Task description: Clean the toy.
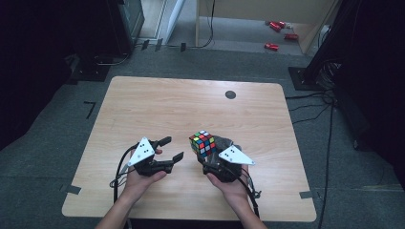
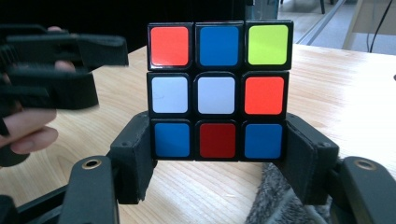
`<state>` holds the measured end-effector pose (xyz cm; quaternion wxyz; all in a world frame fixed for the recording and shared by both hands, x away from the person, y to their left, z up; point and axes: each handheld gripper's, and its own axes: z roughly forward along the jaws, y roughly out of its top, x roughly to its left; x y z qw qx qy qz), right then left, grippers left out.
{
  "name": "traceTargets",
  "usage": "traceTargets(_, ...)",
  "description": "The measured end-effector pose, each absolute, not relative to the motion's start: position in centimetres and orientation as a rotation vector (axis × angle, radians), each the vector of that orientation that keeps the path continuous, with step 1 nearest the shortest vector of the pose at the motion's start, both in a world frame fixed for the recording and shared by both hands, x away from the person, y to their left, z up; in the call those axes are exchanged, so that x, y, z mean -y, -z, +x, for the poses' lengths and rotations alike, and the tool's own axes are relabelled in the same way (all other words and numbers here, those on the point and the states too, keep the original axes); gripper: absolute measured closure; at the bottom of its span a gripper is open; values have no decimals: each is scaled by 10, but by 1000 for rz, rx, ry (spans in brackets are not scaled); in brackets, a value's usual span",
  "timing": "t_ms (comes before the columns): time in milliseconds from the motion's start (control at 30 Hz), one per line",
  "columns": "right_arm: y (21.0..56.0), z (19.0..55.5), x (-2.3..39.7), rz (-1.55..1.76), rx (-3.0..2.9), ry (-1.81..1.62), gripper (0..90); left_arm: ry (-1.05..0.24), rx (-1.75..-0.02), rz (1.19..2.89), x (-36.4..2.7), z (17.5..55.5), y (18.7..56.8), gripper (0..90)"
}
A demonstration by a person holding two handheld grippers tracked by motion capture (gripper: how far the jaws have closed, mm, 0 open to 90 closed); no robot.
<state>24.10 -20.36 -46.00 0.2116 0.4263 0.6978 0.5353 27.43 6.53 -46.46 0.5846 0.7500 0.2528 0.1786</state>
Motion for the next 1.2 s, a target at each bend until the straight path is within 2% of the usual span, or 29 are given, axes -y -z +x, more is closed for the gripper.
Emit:
traceTargets(233,452,241,204,1176,-1991,-1508,344,-570,-453,1821,-55,270,475,265)
traceTargets(300,450,240,202,1161,-2016,-1510,344,-600,-415,1840,-52,268,477,237)
traceTargets(400,449,239,199,1158,-2042,-1513,343,-642,-404,1859,-47,267,481,206)
traceTargets(800,451,238,189,1202,-2151,-1502,344,-763,-283,1903,-35,256,487,207)
traceTargets(1033,454,240,186,1241,-2197,-1504,343,-842,-197,1918,-33,250,490,314)
traceTargets(1200,455,243,189,1289,-2200,-1522,340,-877,-178,1931,-31,249,493,340)
